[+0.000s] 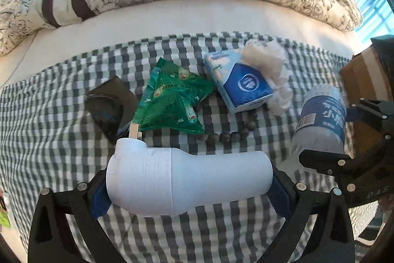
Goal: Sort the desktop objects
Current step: 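Carry the floss tub and white bottle with both tools over the cardboard box, then open the right tool to drop the floss tub while the left tool releases the white bottle, then move both tools back over the items on the gingham cloth, then grasp the black case with the left tool while the right tool grasps the white lace cloth, then carry the black case and lace cloth with both tools over the cardboard box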
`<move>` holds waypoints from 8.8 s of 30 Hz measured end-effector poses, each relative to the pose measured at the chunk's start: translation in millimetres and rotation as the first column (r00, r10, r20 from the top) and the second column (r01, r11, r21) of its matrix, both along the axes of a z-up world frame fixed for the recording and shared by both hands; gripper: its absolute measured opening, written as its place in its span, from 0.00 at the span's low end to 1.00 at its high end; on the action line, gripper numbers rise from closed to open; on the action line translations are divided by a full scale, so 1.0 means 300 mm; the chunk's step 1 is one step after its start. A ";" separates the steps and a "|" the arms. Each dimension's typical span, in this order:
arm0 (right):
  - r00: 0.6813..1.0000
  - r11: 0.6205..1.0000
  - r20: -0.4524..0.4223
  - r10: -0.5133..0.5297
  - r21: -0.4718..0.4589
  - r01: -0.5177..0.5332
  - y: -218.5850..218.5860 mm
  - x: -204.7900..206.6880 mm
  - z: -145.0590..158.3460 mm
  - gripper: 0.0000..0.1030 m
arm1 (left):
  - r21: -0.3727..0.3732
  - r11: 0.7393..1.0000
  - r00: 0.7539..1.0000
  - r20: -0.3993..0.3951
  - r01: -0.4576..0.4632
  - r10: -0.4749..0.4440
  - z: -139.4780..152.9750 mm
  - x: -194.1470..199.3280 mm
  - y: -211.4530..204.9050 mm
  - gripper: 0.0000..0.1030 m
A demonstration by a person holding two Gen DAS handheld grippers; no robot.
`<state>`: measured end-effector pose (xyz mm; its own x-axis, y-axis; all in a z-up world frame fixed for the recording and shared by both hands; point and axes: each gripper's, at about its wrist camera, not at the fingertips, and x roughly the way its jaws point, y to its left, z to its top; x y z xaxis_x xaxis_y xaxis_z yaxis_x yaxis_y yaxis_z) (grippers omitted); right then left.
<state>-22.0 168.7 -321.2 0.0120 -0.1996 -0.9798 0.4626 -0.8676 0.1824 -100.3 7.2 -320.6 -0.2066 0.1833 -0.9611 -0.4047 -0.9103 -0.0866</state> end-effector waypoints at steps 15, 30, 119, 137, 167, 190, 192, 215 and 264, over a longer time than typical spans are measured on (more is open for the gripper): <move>0.992 0.998 -0.128 -0.006 -0.056 -0.001 -0.014 0.137 0.415 0.90 | 0.052 0.993 0.986 -0.129 -0.104 0.110 0.406 0.123 -0.065 0.99; 0.963 0.981 -0.252 -0.091 -0.187 0.044 0.050 0.312 0.834 0.90 | 0.136 0.976 0.921 -0.329 -0.170 0.206 0.887 0.268 -0.133 0.99; 0.945 0.958 -0.155 -0.287 -0.040 0.284 1.028 0.232 0.398 0.90 | -0.044 0.919 0.920 0.003 0.391 -0.391 0.356 0.407 1.307 1.00; 0.904 0.930 -0.218 -0.367 -0.069 0.361 1.025 0.236 0.541 0.94 | 0.065 0.954 0.954 -0.091 0.292 -0.285 0.556 0.340 1.144 1.00; 0.947 0.982 -0.280 -0.159 -0.139 0.124 0.364 0.247 0.697 0.95 | 0.132 0.963 0.935 -0.241 -0.234 0.260 0.795 0.306 0.064 1.00; 0.991 1.000 -0.133 -0.021 -0.020 0.019 0.014 0.221 0.440 0.95 | 0.045 0.978 0.960 -0.188 -0.202 0.207 0.519 0.138 -0.224 1.00; 0.993 0.998 -0.100 -0.066 -0.031 0.063 0.015 0.203 0.411 0.95 | 0.040 0.982 0.965 -0.178 -0.187 0.191 0.493 0.116 -0.226 1.00; 0.977 0.977 0.006 -0.213 -0.005 0.213 0.012 -0.043 0.070 0.95 | 0.083 0.964 0.964 0.097 -0.254 0.246 0.068 -0.189 -0.247 0.85; 0.960 0.937 0.004 -0.282 -0.212 0.276 0.001 -0.097 0.156 0.12 | 0.110 0.963 0.966 0.100 -0.247 0.237 0.110 -0.149 -0.211 0.08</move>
<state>-51.1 169.0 -274.3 -0.0987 -0.3908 -0.9151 0.2148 -0.9063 0.3639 -145.1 -55.9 -287.6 -0.1779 0.2535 -0.9508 -0.1599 -0.9608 -0.2263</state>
